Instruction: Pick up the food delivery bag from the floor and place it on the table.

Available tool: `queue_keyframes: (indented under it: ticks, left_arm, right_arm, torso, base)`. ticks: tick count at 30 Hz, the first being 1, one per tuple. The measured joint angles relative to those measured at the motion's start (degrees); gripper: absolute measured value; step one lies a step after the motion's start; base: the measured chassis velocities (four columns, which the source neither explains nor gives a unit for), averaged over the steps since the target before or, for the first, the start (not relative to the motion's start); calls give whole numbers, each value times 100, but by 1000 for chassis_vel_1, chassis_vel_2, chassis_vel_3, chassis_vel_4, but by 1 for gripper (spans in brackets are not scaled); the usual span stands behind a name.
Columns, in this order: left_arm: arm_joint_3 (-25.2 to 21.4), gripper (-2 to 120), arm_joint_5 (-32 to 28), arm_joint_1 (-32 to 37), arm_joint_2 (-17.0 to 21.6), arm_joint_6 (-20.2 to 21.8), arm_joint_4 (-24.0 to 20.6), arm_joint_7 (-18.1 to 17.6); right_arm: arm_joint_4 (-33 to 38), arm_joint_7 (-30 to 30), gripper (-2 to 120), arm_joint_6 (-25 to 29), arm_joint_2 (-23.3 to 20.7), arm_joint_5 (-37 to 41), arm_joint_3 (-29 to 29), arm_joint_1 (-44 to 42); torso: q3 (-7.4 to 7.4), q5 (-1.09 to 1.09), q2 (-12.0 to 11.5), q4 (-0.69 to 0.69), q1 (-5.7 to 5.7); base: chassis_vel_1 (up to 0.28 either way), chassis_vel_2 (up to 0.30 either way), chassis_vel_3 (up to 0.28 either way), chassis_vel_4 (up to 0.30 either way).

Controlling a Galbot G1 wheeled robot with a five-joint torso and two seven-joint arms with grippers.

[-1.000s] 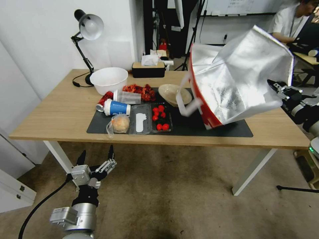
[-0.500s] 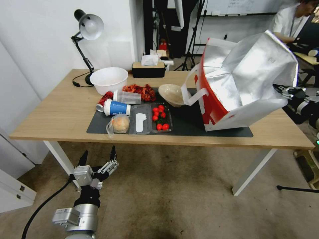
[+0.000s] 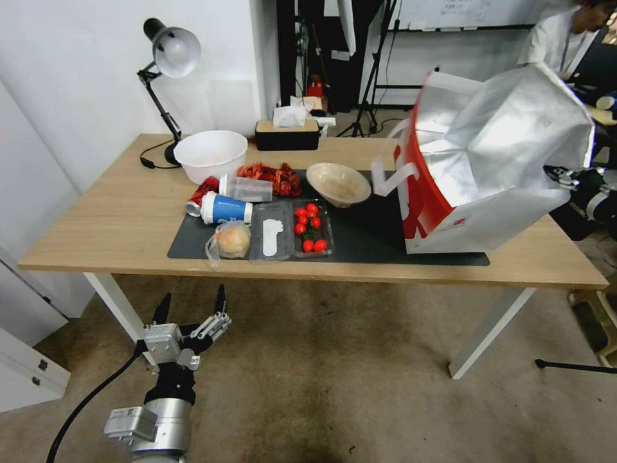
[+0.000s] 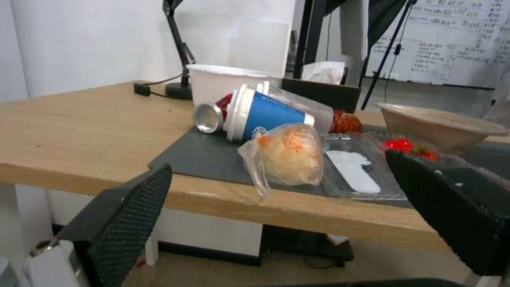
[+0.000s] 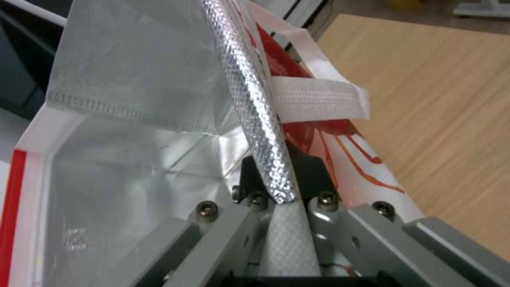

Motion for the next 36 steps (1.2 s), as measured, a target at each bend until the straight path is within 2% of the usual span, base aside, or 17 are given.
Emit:
queue_keyframes:
  ticks: [13,23,36]
  left_arm:
    - [-21,100,23,6,-12,-35,-6,6]
    - [-22,100,25,-8,-23,-34,-7,6]
    - [-1,100,49,-31,-25,-16,24,5]
  right_arm:
    - [-36,321,0,-113,-46,101,-58,69]
    - [-76,323,0,-192,-74,159,-89,118]
    - [-108,40,0,-364,-145,248,-149,223]
  torso:
    - [0,-1,0,0,0]
    - [0,0,0,0,0]
    - [0,0,0,0,0]
  base:
    - [0,0,0,0]
    - [0,0,0,0]
    - [0,0,0,0]
